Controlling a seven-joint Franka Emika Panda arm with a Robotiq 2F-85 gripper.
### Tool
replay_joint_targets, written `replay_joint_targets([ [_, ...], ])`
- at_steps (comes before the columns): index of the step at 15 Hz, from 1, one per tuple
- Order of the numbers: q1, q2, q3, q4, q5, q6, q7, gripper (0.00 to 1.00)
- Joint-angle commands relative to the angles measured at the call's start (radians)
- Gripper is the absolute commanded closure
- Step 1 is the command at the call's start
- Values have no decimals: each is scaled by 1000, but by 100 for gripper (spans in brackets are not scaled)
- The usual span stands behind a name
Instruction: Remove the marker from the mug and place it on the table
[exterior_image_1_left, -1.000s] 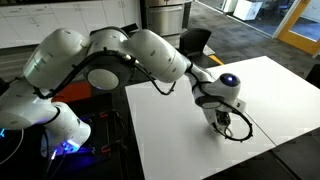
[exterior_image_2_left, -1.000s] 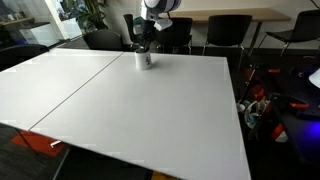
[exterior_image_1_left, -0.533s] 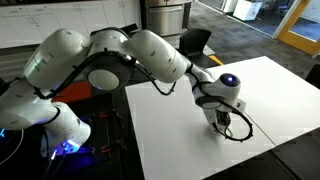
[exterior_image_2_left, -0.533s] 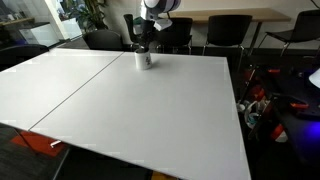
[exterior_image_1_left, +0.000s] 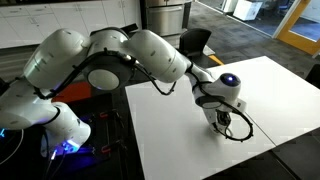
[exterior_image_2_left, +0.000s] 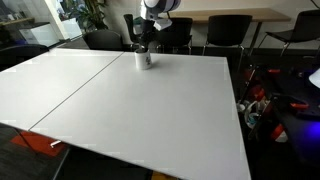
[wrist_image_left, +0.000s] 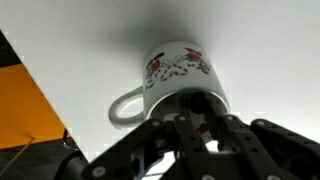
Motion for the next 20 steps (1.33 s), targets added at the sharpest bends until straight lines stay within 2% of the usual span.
replay_joint_targets([
  [1,5,-27,-8,-3,9,-33,13,94],
  [10,5,-142,-8,-75,15,-38,15,94],
  [16,-3,-278,15,-160,44,-103,-12,94],
  [20,11,-372,16,-240,47,-81,-20,94],
])
